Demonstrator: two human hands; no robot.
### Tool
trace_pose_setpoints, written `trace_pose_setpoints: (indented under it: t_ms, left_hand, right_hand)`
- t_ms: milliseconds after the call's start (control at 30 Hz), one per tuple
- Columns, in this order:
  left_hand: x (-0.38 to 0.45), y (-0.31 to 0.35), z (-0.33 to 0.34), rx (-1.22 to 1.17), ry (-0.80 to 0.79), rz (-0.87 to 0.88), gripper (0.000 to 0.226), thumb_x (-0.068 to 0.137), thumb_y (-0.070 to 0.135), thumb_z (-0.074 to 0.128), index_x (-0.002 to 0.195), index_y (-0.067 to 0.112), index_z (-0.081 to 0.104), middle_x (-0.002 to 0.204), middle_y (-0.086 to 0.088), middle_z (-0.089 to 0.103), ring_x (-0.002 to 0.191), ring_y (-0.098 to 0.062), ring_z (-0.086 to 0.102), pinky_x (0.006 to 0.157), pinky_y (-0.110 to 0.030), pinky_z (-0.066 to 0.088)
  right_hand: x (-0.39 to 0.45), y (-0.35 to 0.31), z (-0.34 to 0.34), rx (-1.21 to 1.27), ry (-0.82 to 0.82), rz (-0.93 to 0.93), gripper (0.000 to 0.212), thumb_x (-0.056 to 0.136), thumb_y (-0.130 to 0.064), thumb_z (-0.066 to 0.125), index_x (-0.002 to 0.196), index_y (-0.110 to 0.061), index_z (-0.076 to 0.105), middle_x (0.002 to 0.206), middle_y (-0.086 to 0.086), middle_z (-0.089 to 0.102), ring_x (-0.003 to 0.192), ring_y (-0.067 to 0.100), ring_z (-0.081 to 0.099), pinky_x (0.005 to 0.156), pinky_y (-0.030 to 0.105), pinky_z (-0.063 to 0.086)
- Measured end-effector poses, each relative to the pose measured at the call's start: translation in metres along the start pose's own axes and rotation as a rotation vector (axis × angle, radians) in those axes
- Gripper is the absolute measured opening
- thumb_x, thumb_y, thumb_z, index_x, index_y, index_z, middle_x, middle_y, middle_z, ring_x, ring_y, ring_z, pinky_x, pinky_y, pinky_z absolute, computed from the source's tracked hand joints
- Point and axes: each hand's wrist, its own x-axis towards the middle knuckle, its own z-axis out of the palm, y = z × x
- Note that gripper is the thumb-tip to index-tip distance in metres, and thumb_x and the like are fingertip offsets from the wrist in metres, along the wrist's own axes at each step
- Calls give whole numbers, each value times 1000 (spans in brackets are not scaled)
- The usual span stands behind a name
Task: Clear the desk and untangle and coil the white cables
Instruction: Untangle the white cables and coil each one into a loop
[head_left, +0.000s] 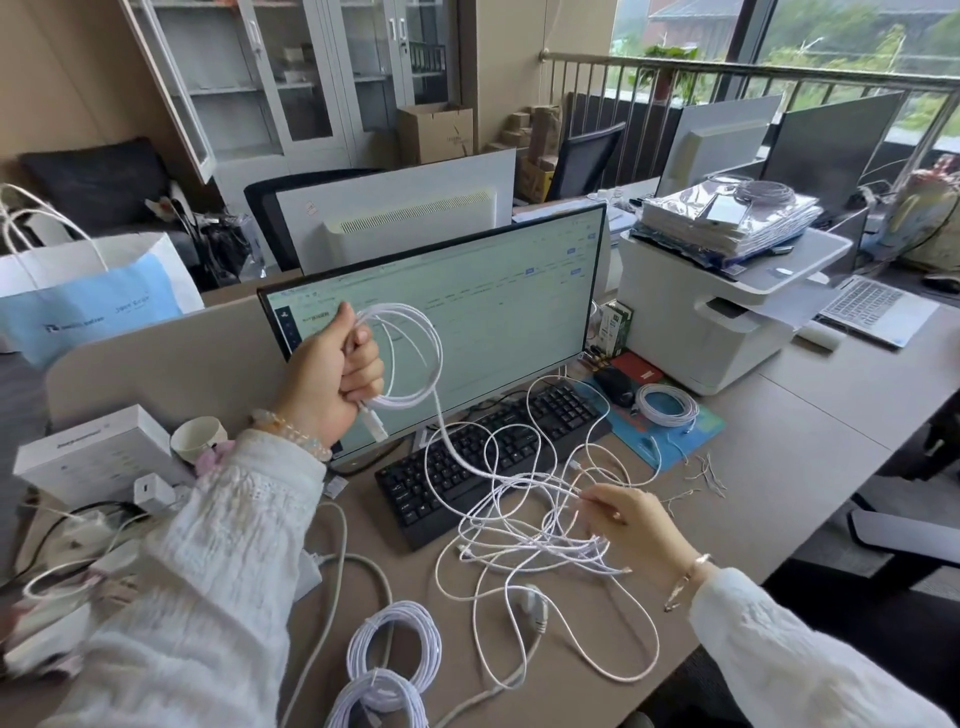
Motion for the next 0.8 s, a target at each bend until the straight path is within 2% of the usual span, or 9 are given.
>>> trace_pose_setpoints:
  t_ms: [100,233,467,567,667,800]
  left_hand:
    - [1,-15,1,143,3,42,46,104,43,30,68,16,39,43,7,25,34,-7,19,35,-21,15]
    - [0,-28,2,353,-69,12,46,103,45,33,69,15,41,49,4,27,39,-10,20,39,-24,17]
    - [-10,-45,17,541,-238,-172,42,101,42,38,71,12,41,50,2,29,39,-13,23,39,-23,20]
    - [-15,-53,25,523,-250,-218,42,102,40,37,70,13,40,49,2,26,38,-12,20,41,-25,14]
    - [-19,-60,33,521,-247,-240,42,103,38,36,69,13,39,47,2,25,36,-10,19,41,-22,13]
    - [-22,-61,37,420,-214,-219,44,104,36,35,67,14,38,45,4,25,37,-9,19,42,-22,12]
  right_hand:
    - [2,-39,-10,21,44,-159,7,91,-18,65,90,-16,72,74,-26,58,70,-5,57,66,9,41]
    - [3,-90,-28,58,120,-314,14,92,-22,62,96,-15,73,82,-21,62,74,-5,58,69,7,44]
    - [20,-122,-46,183,184,-317,12,93,-15,61,98,-13,72,87,-10,67,75,1,60,67,8,42]
    - [26,-126,-50,236,203,-311,14,93,-21,60,98,-13,70,84,-4,68,69,9,59,64,18,47]
    - [30,-130,-51,256,190,-309,15,94,-20,57,99,-13,69,88,-1,70,72,12,62,67,29,53]
    - [35,-126,-49,295,193,-238,19,95,-28,54,97,-14,67,75,4,66,63,29,56,61,46,50]
